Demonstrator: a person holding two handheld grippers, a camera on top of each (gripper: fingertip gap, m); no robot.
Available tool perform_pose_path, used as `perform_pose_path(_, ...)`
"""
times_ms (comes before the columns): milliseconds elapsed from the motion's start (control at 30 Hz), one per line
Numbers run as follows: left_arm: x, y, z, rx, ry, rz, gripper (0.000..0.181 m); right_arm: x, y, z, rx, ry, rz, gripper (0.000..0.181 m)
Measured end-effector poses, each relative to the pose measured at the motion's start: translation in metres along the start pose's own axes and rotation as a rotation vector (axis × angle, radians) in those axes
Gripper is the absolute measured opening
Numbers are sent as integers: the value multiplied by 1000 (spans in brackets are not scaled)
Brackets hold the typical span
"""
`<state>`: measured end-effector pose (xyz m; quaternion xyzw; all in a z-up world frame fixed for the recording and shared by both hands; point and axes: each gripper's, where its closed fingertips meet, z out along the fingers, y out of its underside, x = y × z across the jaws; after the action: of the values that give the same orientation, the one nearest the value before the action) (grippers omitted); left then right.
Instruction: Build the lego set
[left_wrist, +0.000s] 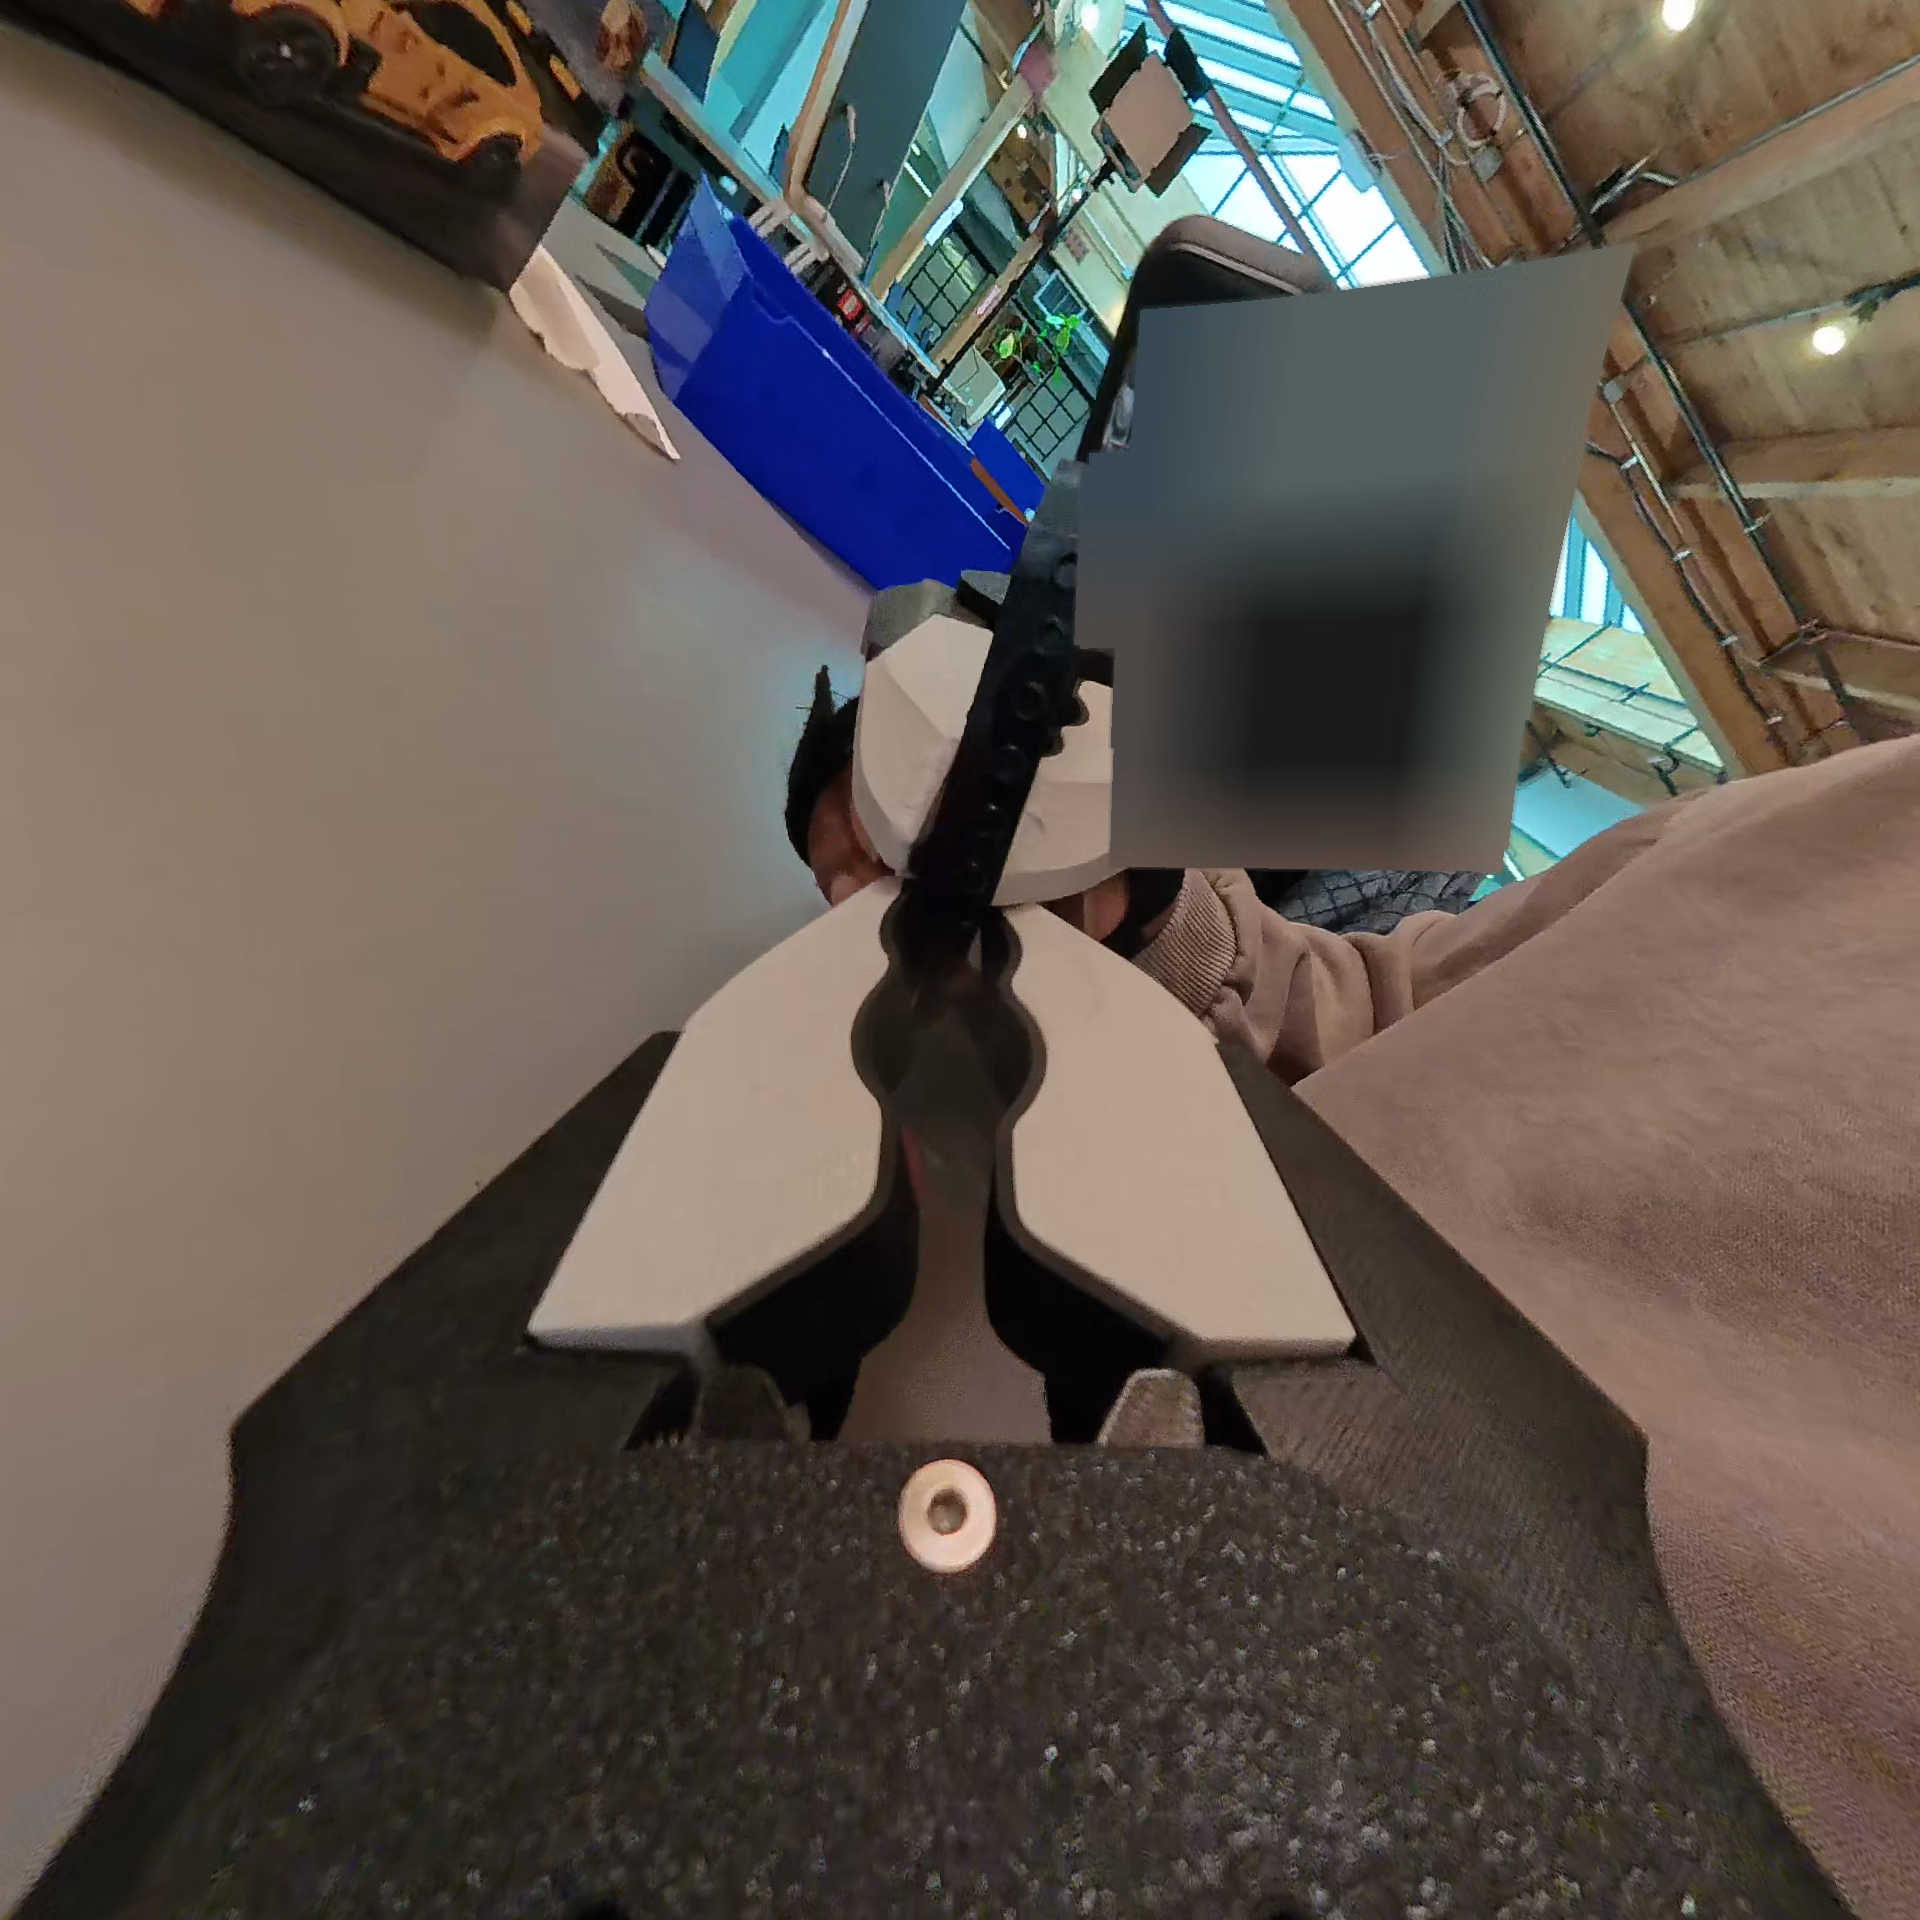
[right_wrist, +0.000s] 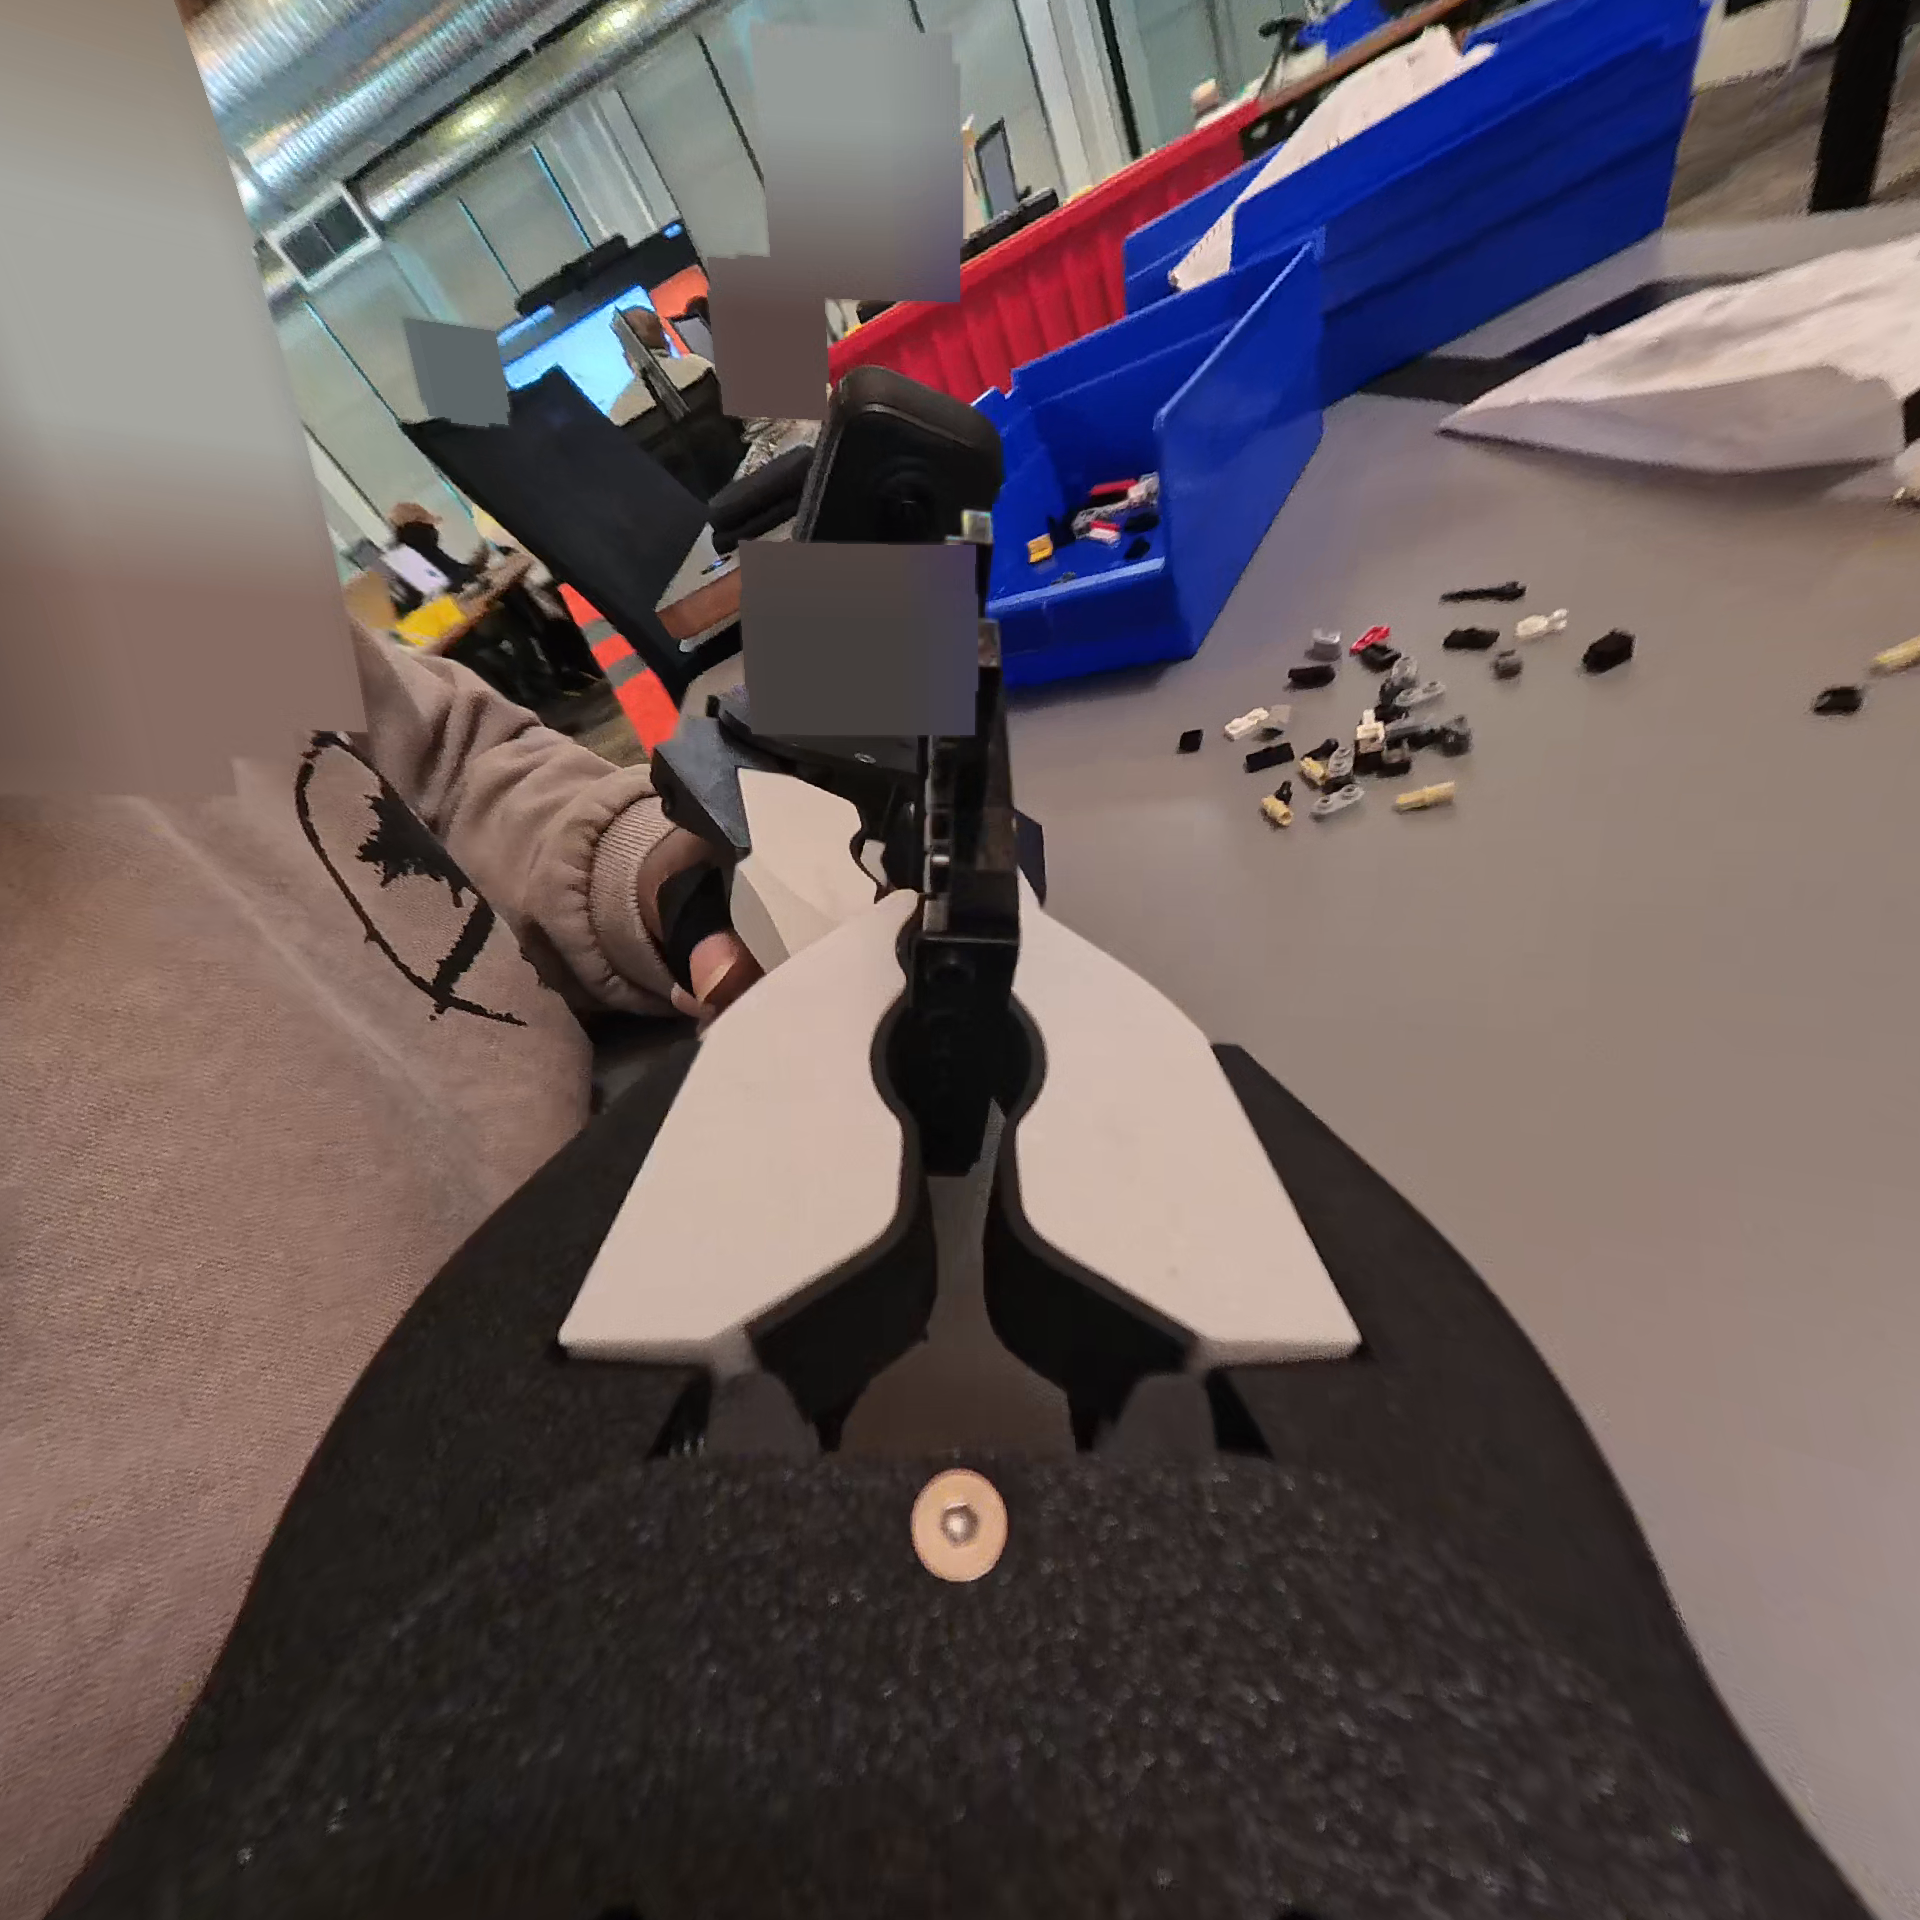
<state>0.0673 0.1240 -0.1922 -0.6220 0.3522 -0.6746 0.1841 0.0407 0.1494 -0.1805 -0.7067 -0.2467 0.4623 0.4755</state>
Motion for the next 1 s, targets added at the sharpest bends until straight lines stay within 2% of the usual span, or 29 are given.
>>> perform_pose_path(133, -3, -4, 2, 22, 54, -191, 9, 8, -3, -2, 61, -76, 226, 11)
perform_pose_path(200, -6, -11, -1, 70, 82, -293, 9, 11, -11, -8, 109, -120, 309, 36)
perform_pose_path(333, -13, -15, -11, 116, 110, -418, 9, 31, -30, -37, 271, -97, 408, 30)
perform_pose_path(433, -12, -17, -13, 130, 125, -454, 9, 35, -27, -40, 254, -30, 374, 29)
perform_pose_path(767, -7, -12, -10, 115, 114, -426, 9, 17, -8, -7, 103, 11, 324, 31)
perform_pose_path(933, -6, -9, -6, 92, 75, -353, 9, 17, -2, 0, 76, 49, 283, 26)
perform_pose_path(1000, -4, -9, -5, 86, 67, -327, 9, 18, -2, 0, 84, 69, 259, 18)
